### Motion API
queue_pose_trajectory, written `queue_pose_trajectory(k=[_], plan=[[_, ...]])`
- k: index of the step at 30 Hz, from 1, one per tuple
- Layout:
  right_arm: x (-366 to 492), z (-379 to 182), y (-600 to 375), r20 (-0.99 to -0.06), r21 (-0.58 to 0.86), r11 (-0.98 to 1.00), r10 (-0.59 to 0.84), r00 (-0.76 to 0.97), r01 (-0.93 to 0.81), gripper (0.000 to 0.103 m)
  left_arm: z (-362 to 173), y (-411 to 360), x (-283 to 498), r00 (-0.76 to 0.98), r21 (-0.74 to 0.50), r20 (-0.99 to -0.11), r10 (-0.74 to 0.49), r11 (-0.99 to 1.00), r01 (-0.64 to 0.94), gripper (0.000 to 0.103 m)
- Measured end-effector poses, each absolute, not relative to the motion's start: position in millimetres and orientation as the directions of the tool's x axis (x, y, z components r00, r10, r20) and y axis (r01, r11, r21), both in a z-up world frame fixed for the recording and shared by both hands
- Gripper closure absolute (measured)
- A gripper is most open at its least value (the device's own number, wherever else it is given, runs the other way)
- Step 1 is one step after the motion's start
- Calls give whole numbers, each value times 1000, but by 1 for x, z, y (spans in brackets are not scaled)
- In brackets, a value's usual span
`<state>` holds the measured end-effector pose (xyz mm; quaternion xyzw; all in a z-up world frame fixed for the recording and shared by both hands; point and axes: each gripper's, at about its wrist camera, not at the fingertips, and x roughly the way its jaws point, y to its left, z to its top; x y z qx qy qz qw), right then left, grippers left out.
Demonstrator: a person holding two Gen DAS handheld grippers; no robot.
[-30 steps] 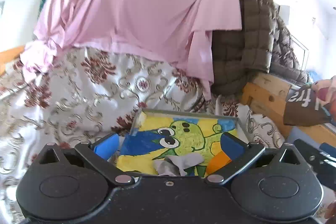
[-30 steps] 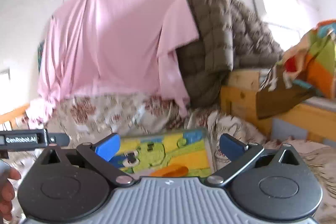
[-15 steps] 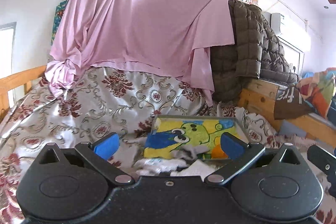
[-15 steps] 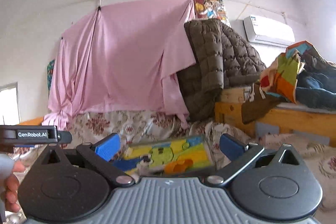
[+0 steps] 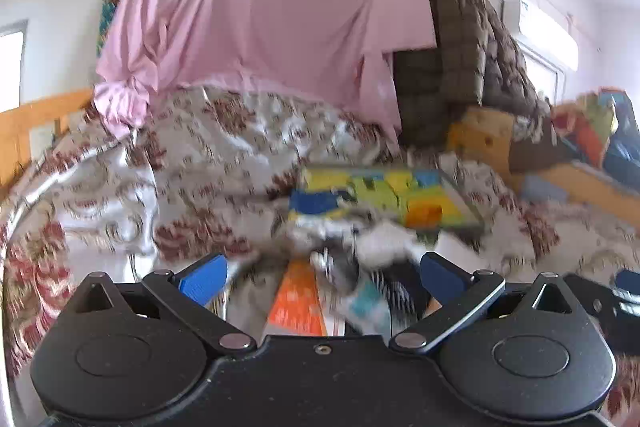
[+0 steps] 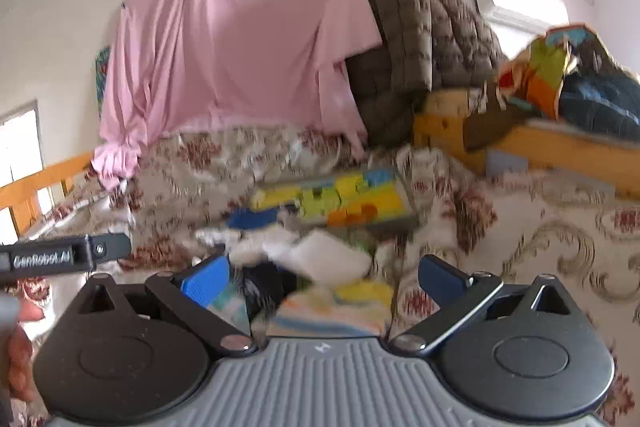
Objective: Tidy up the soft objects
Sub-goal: 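Move both grippers back toward the pile of items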
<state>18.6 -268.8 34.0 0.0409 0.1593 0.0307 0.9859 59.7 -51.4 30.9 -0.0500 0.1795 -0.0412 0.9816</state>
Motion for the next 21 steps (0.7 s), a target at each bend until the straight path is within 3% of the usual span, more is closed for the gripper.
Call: queue_pose_trajectory(k=[13,21], plan=[[40,11,-259,-500,36,999,37,865,-22,0,-8,-50,60,870,-100,-482,-98,993,56,1],[44,6,-257,-531,33,999,37,847,-23,0,-15,-51,66,856,-67,-511,-77,997,49,1]])
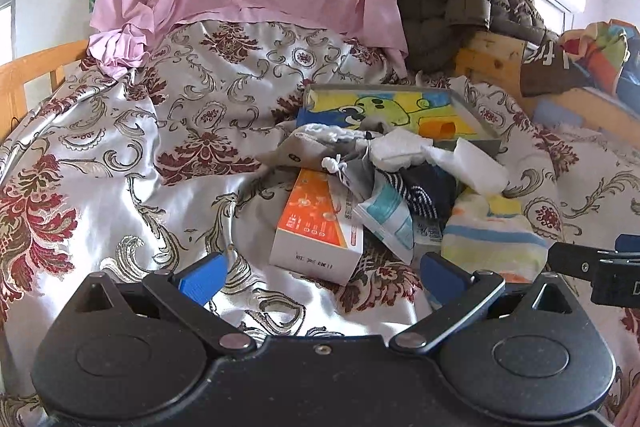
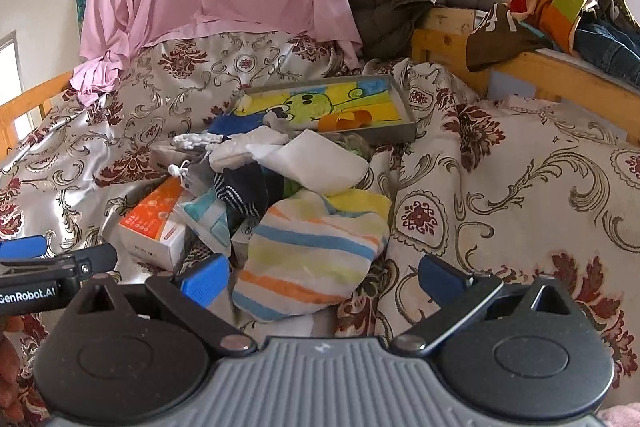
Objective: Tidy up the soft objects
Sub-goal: 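Move both grippers back toward the pile of items, then grasp the white tissue with the left gripper while the right gripper grasps the striped cloth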
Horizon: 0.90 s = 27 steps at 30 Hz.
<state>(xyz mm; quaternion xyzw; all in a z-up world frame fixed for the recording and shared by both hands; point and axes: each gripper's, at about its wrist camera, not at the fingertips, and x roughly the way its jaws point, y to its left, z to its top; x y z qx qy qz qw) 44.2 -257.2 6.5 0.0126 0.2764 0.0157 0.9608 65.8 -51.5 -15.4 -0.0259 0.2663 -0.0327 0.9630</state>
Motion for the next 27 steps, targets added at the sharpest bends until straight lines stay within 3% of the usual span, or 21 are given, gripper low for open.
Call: queue_pose_trajectory(k=[21,27], plan=[[72,-1,-273,-631,112,993,38,775,43,0,-8,-75,114,850,37,-520,-82,992,118,1],[82,9,-296,-575,186,978,26,817,100,0,14,-90,147,857,24,-486,-170,978,208,1]])
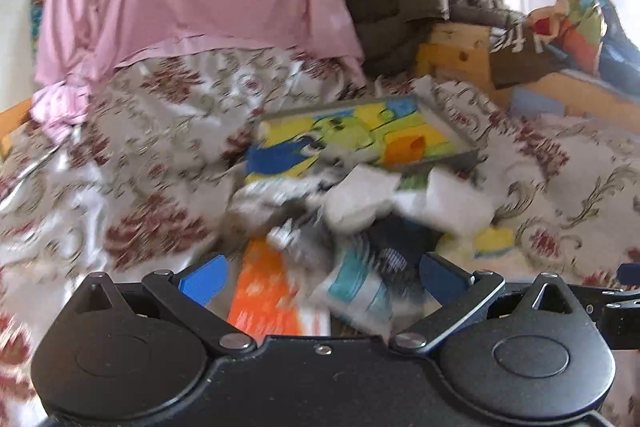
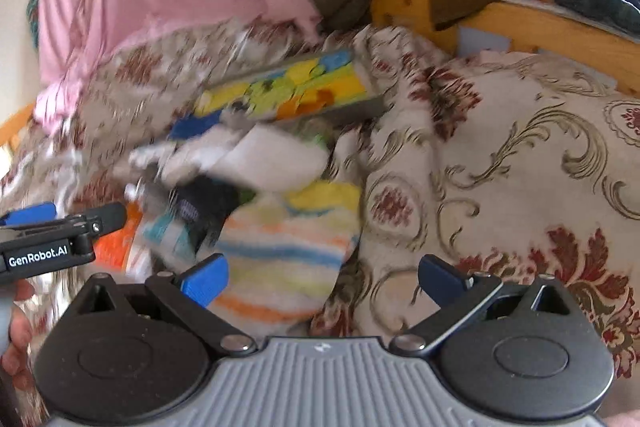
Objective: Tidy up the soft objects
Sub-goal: 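Grasp the white tissue with the left gripper while the right gripper grasps the striped cloth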
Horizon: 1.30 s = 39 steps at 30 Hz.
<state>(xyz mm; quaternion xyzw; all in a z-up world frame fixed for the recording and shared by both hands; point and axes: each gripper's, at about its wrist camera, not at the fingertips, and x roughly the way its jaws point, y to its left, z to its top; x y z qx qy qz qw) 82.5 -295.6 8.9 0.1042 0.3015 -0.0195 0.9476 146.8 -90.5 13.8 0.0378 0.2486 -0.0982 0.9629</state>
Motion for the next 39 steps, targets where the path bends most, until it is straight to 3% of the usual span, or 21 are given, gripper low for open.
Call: queue_pose_trajectory(k=[6,10,14,28,33,39], plan=[[112,6,-309,-579,191,981,90,810,27,0,27,-115,180,837,32,-474,-275,944,328,1],[134,4,-311,-542,197,976,188,819,-93,0,26,-128,206,777,43,-539,-324,911,410,1],[151,-5,-315,-533,203,957,285,797,-206,0,23,-128,233,727,-35,-576,-375,899,437,1],[169,-38,-300,-620,170,926,366,694,-336,0,6,-177,275,528,-21,-673,-518,727,687,1],[170,-42,-296,-627,164,922,372,685,-351,0,0,-186,285,497,-24,-705,-506,717,696,20],[170,-42,-294,-634,157,922,369,680,-354,0,-4,-194,282,491,34,-727,-481,688,725,22]])
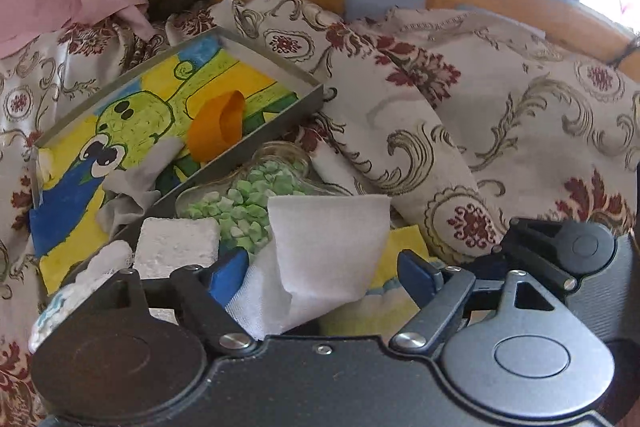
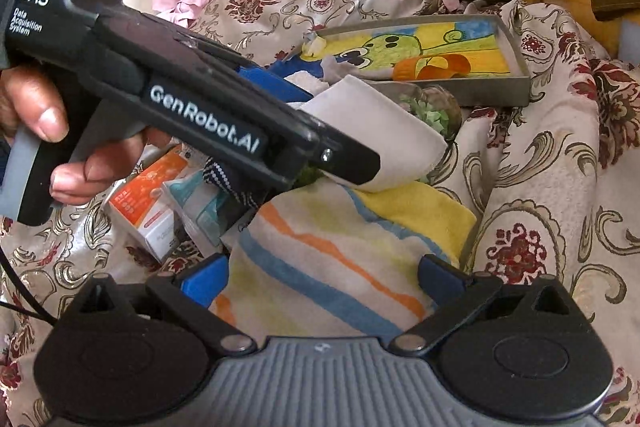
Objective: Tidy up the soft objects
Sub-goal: 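Grasp the white tissue with the left gripper while the right gripper grasps the striped cloth, then lift and carry the white tissue and striped cloth over the frog-painting tray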
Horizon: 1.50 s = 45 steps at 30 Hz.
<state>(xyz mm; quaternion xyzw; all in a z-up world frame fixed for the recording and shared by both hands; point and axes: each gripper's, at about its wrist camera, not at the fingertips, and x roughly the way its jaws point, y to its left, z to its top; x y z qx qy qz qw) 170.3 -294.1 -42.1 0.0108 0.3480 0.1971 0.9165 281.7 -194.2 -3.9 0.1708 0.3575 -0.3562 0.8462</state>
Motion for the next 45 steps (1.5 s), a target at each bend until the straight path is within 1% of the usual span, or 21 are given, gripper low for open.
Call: queue_pose_trajectory(k=[2,4,5,7,9,11,14,19,23,24,25,30,33,36,39,41,43,45], plan=[[170,-42,-294,-636,149,924,361,682,-351,0,-4,-195,279,509,69,-726,-462,688,723,29],[169,-41,-294,-633,144,926,357,686,-349,0,-3,-194,277,523,95,-723,-452,684,723,43],[170,-41,-294,-635,141,927,354,686,-347,0,-3,-194,276,528,107,-721,-449,681,725,46],[170,-42,-293,-641,137,928,350,683,-348,0,-2,-193,273,538,119,-713,-450,678,725,60],[169,-41,-292,-641,128,927,348,684,-352,0,-1,-191,270,536,109,-705,-464,676,729,64],[169,-41,-291,-642,123,927,347,684,-355,0,-1,-190,263,522,90,-699,-488,664,742,65],[169,-41,-290,-646,120,927,344,681,-355,1,-5,-194,250,510,109,-700,-500,631,768,70],[168,-42,-288,-651,112,926,342,678,-360,1,-17,-206,237,507,175,-729,-459,591,787,70],[168,-44,-283,-663,88,922,337,669,-377,1,-21,-208,243,499,158,-746,-440,611,776,71],[167,-44,-281,-664,79,921,334,669,-381,1,-21,-208,243,499,150,-745,-443,616,773,78],[166,-44,-279,-666,67,920,330,669,-387,1,-20,-207,243,498,141,-743,-448,622,770,89],[165,-47,-272,-690,29,915,310,654,-403,1,-11,-199,234,525,109,-714,-464,667,737,94],[164,-48,-268,-698,1,914,291,655,-406,1,-4,-189,228,547,81,-696,-465,707,703,96],[165,-50,-267,-710,-25,920,259,655,-390,1,2,-173,221,595,35,-661,-457,773,633,96],[169,-53,-269,-727,-47,935,210,653,-353,1,7,-155,213,637,-44,-630,-445,839,542,96],[168,-51,-272,-721,-37,941,207,661,-336,4,7,-146,207,662,-78,-612,-433,866,494,96],[167,-49,-274,-711,-28,946,207,672,-322,12,8,-139,201,685,-97,-595,-420,884,458,96],[167,-47,-276,-708,-23,948,209,675,-317,16,9,-130,195,699,-131,-583,-413,898,421,96]])
